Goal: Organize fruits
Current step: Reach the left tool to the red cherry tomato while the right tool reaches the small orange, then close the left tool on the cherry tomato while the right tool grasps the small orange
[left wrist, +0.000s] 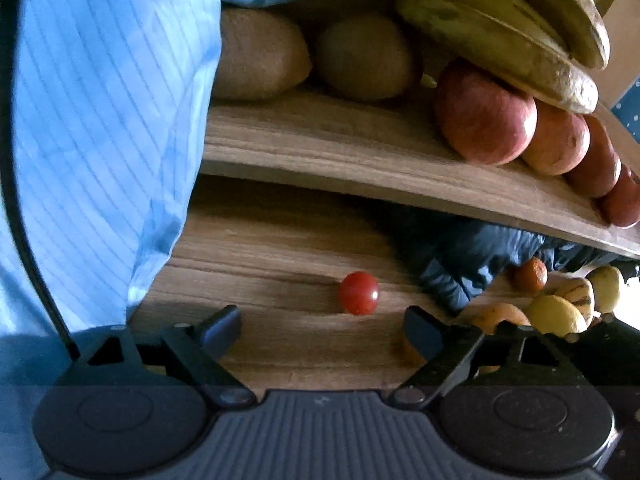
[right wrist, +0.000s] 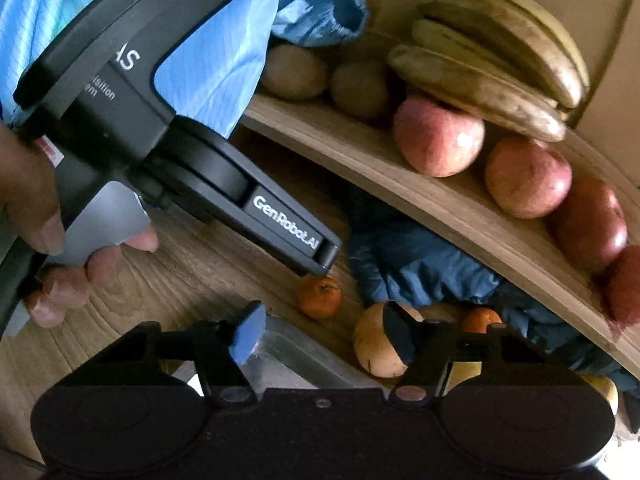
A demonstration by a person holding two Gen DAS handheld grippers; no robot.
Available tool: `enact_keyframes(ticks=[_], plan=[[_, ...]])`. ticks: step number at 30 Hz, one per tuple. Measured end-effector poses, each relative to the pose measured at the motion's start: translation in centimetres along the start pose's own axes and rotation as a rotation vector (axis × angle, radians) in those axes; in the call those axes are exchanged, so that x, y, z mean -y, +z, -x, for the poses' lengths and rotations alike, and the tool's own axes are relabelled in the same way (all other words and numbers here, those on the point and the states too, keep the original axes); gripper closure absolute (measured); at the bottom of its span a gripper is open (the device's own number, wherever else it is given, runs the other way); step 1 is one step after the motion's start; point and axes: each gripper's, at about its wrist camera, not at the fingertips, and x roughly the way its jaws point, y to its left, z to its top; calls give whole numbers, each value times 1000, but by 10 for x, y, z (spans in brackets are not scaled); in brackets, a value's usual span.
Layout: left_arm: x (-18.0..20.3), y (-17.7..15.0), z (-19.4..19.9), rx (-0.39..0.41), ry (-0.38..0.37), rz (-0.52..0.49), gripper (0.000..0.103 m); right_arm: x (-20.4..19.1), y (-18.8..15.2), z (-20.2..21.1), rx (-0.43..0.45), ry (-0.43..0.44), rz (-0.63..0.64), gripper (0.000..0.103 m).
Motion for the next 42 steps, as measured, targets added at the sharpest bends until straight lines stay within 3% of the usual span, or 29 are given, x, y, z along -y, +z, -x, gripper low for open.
enact_keyframes(ticks=[9,17,26,33,35,42], plan=[[-11,5,2,17,-59,9,33,-8,12,-16,-22,-6,43,58],[-16,4,4,12,-111,5,52,-28,26,-33,-75,-69,167,59],[-3,3,2,22,-113,14,64,-58,32,-50,-145,-141,342,61],[-7,4,3,20,-119,17,76,-66,28,-47,-164,-137,427,67],[-7,4,4,19,-119,15,77,-68,25,-46,-168,-131,456,72],[-4,3,1,21,-114,18,79,-70,22,-44,-165,-121,468,73]])
